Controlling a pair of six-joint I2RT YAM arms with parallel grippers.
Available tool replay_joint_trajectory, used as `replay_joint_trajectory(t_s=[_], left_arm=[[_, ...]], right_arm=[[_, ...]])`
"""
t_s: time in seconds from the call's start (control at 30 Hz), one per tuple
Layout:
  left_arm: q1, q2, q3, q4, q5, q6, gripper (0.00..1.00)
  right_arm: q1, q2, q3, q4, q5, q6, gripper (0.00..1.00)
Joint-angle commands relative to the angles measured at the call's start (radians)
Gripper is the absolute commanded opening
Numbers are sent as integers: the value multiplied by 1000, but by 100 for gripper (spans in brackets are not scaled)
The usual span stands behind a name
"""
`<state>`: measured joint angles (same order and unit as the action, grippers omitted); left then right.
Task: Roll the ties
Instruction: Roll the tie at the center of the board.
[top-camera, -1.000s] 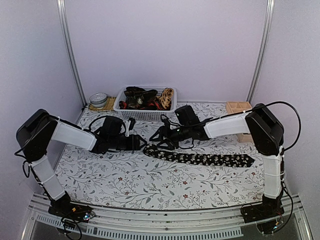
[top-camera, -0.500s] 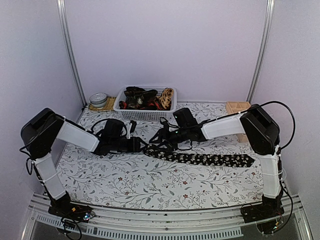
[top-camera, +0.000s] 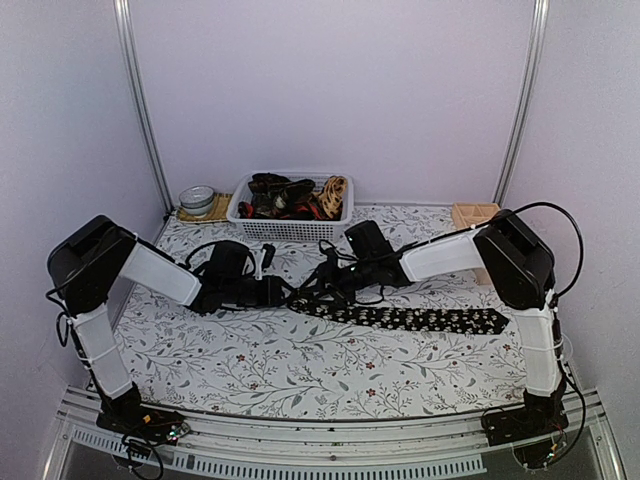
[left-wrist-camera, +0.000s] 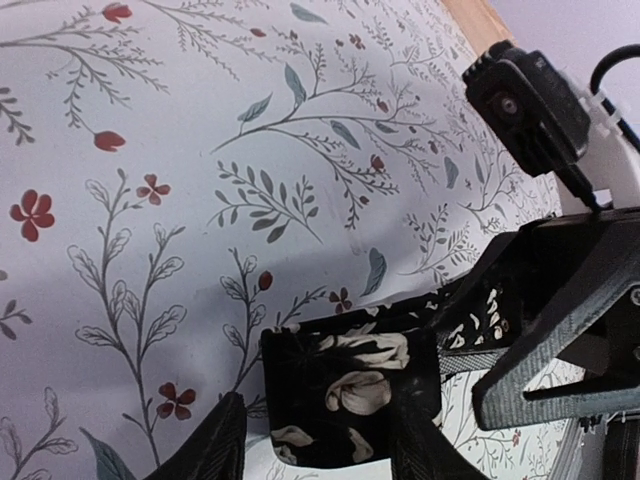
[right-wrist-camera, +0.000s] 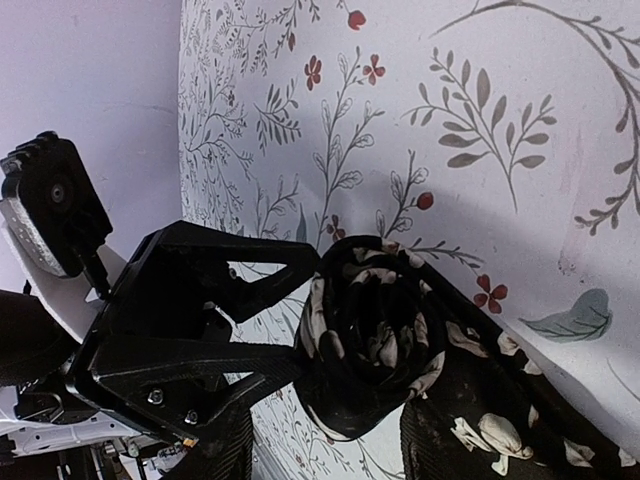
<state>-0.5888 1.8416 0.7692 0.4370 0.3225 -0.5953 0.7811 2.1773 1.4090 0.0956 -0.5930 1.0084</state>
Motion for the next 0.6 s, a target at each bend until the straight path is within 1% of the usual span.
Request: replay_joint_trajectory(t_s=[0.0, 0.27, 0.5, 0.57], left_arm=[[14, 23, -11, 51, 32, -16, 47], [11, 37, -26, 97, 67, -50, 44], [9, 43, -40, 128, 83, -71, 42], [9, 42, -44, 138, 87, -77, 42]], right_arm=[[6, 87, 7, 16, -4, 8, 49], [6, 109, 11, 37, -15, 19, 38], [6, 125, 10, 58, -24, 30, 27], [6, 130, 10, 66, -27, 31, 22]])
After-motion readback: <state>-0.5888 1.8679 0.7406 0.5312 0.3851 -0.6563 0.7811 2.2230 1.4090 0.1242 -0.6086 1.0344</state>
